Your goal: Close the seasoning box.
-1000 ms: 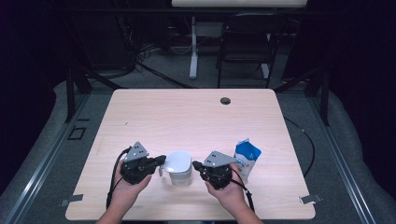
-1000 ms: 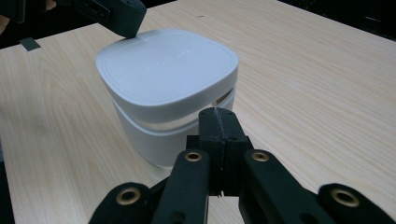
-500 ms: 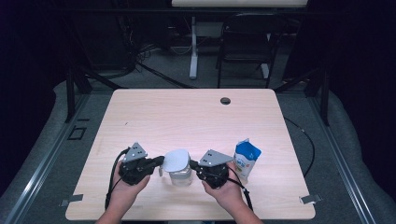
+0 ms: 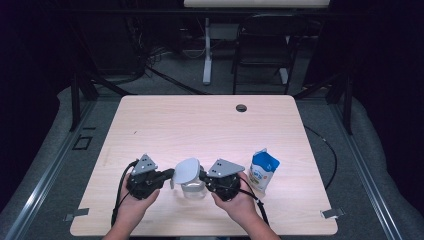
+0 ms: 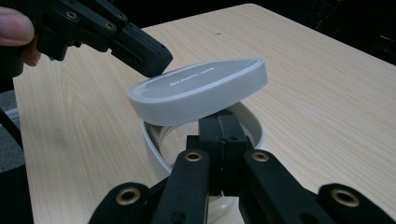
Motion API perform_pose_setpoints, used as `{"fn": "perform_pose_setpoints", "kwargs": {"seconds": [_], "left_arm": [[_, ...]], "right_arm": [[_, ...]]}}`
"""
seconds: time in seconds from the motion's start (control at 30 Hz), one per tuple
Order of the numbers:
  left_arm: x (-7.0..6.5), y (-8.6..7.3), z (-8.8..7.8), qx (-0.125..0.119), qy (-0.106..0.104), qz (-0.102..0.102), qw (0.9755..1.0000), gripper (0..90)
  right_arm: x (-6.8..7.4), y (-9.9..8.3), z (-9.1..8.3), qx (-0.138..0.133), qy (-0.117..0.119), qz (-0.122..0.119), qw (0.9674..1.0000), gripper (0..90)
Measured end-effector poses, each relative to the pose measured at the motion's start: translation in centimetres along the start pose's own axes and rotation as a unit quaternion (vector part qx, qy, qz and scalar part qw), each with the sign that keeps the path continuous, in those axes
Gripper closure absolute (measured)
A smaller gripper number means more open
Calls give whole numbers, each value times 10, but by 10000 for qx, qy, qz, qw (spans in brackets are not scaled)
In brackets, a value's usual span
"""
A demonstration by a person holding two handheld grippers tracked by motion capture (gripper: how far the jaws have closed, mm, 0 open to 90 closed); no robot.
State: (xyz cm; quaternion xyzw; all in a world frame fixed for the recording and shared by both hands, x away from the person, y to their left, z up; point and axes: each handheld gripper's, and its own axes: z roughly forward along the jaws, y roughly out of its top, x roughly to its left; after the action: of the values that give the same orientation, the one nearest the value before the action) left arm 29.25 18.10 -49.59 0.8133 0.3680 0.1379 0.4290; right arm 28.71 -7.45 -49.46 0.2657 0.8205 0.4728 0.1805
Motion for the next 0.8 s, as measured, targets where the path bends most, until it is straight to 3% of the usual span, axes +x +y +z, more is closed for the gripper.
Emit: {"fn": "perform_pose_setpoints", "kwargs": {"seconds": [0.43, 0.8], "left_arm": [[2, -3, -4, -25, 4, -9, 10000, 900], [16, -22, -29, -248, 239, -405, 9986, 896]], "right_arm": [[6, 11, 1, -77, 61, -82, 9999, 900], [11, 20, 3, -82, 99, -147, 9998, 900]]}}
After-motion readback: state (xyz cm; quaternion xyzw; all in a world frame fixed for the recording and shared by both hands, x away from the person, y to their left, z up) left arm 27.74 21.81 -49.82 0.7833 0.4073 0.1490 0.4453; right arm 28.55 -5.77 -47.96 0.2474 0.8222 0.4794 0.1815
